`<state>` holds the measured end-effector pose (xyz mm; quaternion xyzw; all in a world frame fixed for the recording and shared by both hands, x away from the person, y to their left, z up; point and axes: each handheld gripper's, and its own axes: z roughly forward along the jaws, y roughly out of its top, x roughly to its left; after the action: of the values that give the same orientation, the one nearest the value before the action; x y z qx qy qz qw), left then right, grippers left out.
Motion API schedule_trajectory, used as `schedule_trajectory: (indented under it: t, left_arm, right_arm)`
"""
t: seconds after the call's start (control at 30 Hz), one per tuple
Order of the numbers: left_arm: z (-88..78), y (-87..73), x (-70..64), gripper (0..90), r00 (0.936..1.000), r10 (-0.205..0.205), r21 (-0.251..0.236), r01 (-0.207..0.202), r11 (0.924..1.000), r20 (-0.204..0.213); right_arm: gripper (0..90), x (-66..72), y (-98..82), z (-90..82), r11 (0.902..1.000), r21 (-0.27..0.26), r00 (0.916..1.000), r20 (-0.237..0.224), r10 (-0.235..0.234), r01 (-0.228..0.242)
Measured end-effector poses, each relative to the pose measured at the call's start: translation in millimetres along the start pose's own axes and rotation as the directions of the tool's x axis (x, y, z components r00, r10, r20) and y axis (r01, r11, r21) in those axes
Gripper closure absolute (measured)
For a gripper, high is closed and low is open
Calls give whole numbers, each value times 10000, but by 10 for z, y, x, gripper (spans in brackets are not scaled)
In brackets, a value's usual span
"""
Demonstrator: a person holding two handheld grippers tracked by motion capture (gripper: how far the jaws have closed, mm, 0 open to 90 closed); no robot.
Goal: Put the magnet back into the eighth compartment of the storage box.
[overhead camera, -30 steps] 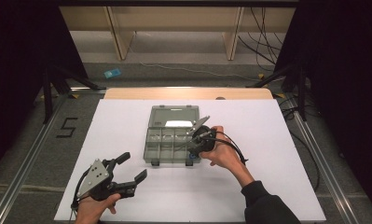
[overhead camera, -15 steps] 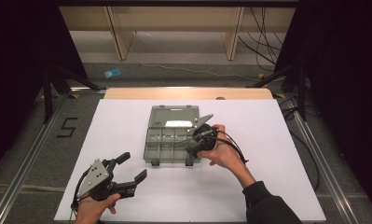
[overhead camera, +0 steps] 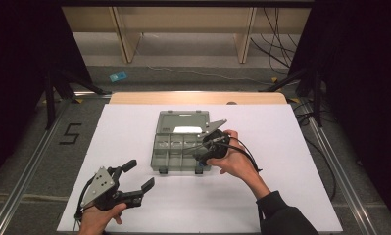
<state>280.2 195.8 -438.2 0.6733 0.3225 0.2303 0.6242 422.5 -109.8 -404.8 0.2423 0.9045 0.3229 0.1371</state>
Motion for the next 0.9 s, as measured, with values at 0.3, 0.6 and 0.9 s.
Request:
schedule_trajectory:
  t: [0.3, 0.6, 0.9]
  left_arm:
    - [1, 1, 0, 165, 10000, 1, 1, -1, 10000, 3]
    - [1, 2, 3, 165, 10000, 12, -1, -12, 10000, -4]
    - [1, 2, 3, 165, 10000, -3, -1, 3, 10000, 2]
  right_arm:
    - [325, 27, 14, -63, 9998, -156, 10000, 49, -82, 83]
    - [324, 54, 20, -109, 9994, -351, 10000, 62, -58, 60]
    - [320, 65, 17, -127, 9980, -599, 9998, 109, -183, 189]
